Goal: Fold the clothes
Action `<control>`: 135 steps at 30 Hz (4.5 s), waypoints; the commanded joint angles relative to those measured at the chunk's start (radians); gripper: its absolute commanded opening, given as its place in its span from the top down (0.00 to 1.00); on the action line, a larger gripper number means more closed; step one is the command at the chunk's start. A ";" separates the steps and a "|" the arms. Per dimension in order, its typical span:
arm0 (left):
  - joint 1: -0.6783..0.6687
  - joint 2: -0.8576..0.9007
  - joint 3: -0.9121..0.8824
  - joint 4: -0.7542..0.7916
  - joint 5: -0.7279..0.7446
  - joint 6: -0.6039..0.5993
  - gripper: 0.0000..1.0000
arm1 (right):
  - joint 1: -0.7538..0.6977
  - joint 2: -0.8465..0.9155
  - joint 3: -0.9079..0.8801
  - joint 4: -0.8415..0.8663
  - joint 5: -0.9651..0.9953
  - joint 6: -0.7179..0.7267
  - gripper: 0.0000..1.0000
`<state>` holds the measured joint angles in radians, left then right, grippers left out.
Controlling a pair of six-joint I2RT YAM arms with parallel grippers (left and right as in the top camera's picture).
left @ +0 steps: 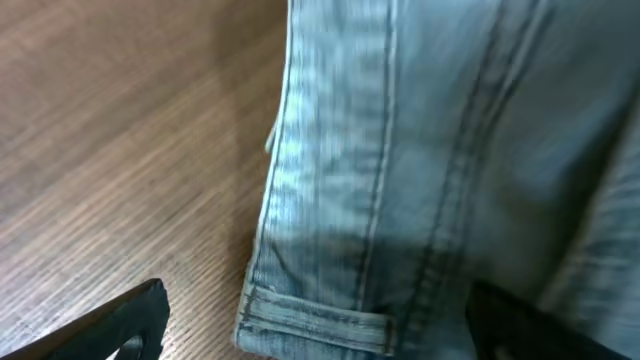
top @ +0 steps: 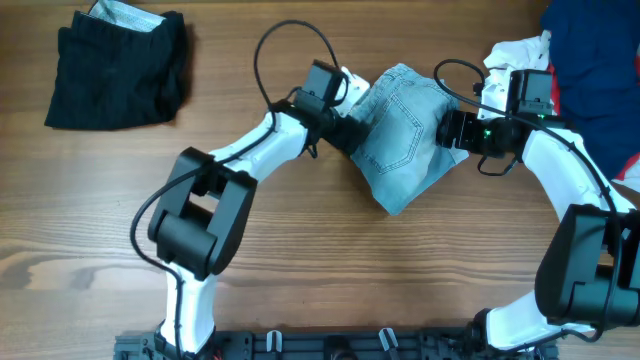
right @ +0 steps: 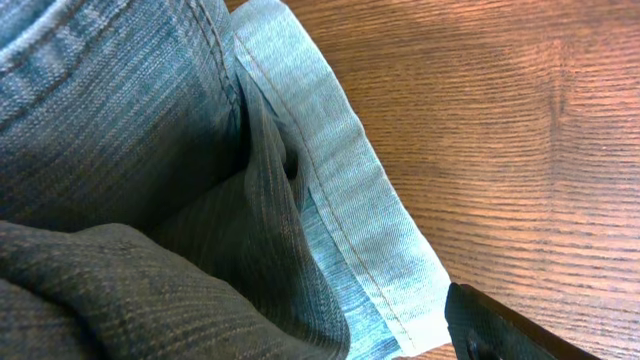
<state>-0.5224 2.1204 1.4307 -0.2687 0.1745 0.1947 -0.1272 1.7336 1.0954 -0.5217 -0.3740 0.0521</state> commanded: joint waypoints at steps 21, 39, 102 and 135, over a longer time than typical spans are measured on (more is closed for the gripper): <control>0.001 0.070 0.011 -0.016 -0.034 0.068 0.65 | 0.005 -0.006 -0.008 -0.017 -0.031 0.000 0.13; 0.131 -0.269 0.222 -0.349 -0.195 -0.205 0.96 | 0.005 -0.006 -0.008 -0.072 -0.094 -0.052 0.13; 0.371 -0.733 0.225 -0.435 -0.270 -0.315 0.96 | 0.053 -0.347 0.303 -0.079 0.069 0.105 0.96; -0.014 -1.243 0.225 -0.463 -0.481 -0.390 0.96 | -0.043 -0.651 1.014 -0.791 0.244 -0.075 0.96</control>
<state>-0.5316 0.8383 1.6421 -0.7330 -0.1329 -0.1524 -0.1646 1.0317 2.1113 -1.3087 -0.2089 0.0090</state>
